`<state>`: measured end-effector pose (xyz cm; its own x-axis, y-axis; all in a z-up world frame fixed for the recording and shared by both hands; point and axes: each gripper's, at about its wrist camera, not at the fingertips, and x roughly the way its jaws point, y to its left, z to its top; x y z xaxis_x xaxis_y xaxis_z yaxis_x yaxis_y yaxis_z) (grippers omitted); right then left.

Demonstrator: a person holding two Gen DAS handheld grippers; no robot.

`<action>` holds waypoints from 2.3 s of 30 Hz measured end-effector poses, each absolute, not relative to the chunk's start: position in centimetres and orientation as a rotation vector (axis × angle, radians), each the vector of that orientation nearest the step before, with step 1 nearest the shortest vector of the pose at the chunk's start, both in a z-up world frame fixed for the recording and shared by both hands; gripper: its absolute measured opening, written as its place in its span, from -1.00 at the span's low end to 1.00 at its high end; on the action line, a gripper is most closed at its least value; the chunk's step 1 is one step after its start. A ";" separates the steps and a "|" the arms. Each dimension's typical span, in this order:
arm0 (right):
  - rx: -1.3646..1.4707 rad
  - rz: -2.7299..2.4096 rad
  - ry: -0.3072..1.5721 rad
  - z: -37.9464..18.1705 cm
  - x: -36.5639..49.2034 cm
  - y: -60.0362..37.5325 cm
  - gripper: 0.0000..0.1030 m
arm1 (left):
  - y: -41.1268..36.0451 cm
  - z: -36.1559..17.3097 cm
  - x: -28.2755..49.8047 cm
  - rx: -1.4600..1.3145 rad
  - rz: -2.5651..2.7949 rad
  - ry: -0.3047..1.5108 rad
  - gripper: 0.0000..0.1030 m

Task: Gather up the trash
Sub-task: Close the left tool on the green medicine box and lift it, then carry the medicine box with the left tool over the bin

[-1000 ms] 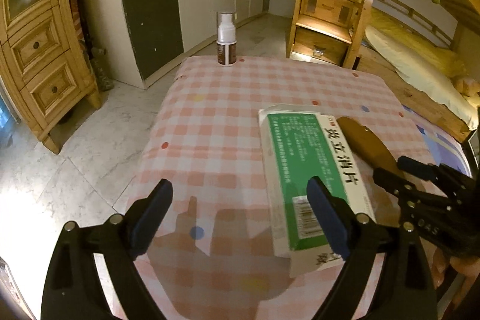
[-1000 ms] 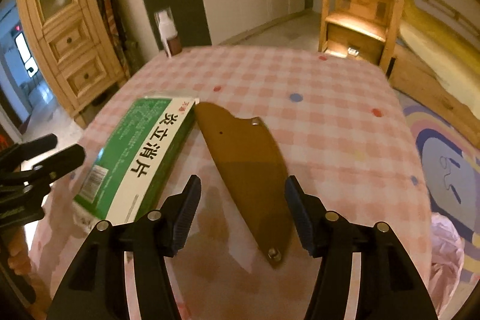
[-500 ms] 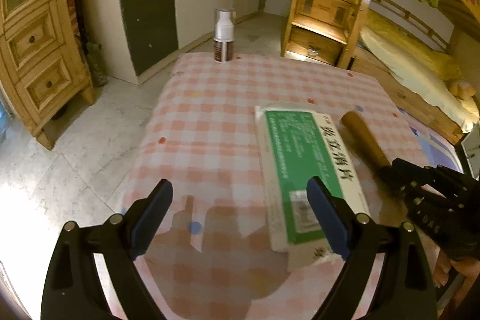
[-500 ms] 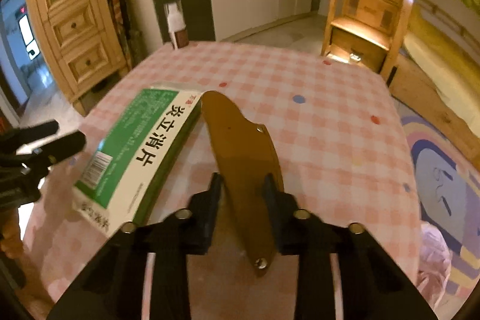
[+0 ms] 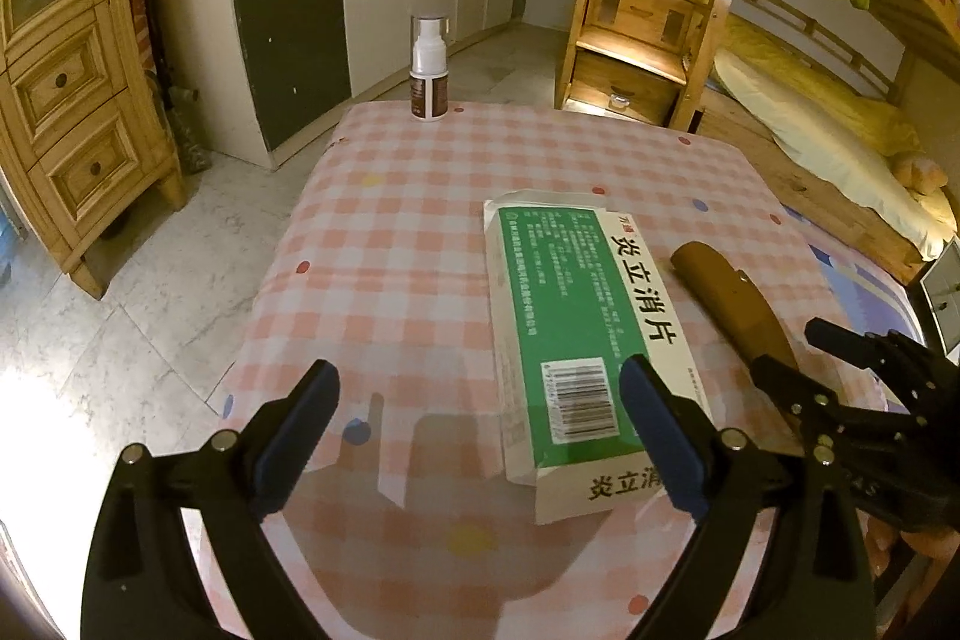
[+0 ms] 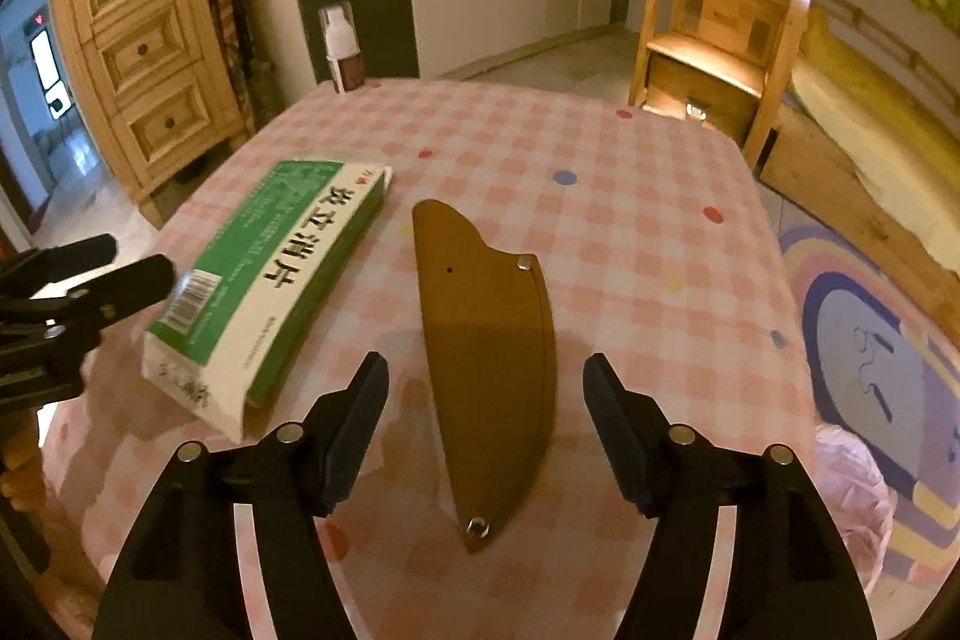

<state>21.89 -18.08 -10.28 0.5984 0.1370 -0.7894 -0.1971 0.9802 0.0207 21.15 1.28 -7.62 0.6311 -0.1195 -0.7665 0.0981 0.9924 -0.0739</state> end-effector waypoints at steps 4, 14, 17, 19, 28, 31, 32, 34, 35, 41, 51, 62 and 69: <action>-0.059 0.204 0.932 -10.9 23.3 -18.0 0.34 | 2.0 -7.7 21.8 -0.026 -0.116 0.882 0.78; -0.087 0.237 0.939 -10.6 23.0 -17.3 0.03 | 3.4 -7.9 22.3 -0.044 -0.105 0.891 0.78; -0.084 0.216 0.921 -10.1 22.2 -17.5 0.01 | 3.3 -7.8 22.0 -0.045 -0.124 0.888 0.78; -0.078 0.176 0.874 -9.1 21.4 -17.9 0.01 | 3.1 -7.8 21.7 -0.055 -0.142 0.889 0.78; 0.032 0.013 0.794 -6.5 18.1 -21.0 0.01 | -1.3 -7.8 20.7 0.024 -0.207 0.897 0.86; 0.038 -0.009 0.797 -6.6 17.6 -21.8 0.01 | -2.7 -8.1 20.9 0.038 -0.203 0.910 0.86; 0.038 -0.014 0.797 -6.6 17.4 -22.1 0.01 | -3.2 -8.1 21.1 0.044 -0.198 0.908 0.86; 0.037 -0.031 0.797 -6.7 17.1 -22.7 0.01 | -4.0 -8.1 21.3 0.061 -0.188 0.903 0.86; 0.044 -0.035 0.797 -6.7 17.0 -23.1 0.01 | -4.4 -8.1 21.4 0.074 -0.181 0.902 0.86; 0.072 -0.061 0.802 -6.9 16.5 -25.0 0.01 | -7.1 -8.9 22.5 0.168 -0.112 0.918 0.86; 0.093 -0.080 0.807 -7.1 15.8 -27.2 0.01 | -7.2 -10.0 23.6 0.165 -0.066 0.969 0.72; 0.111 -0.079 0.768 -6.3 14.8 -27.5 0.01 | -5.8 -6.3 19.5 0.065 -0.286 0.793 0.55; 0.137 -0.126 0.757 -6.0 13.8 -28.8 0.01 | -8.6 -5.4 17.1 0.091 -0.405 0.752 0.56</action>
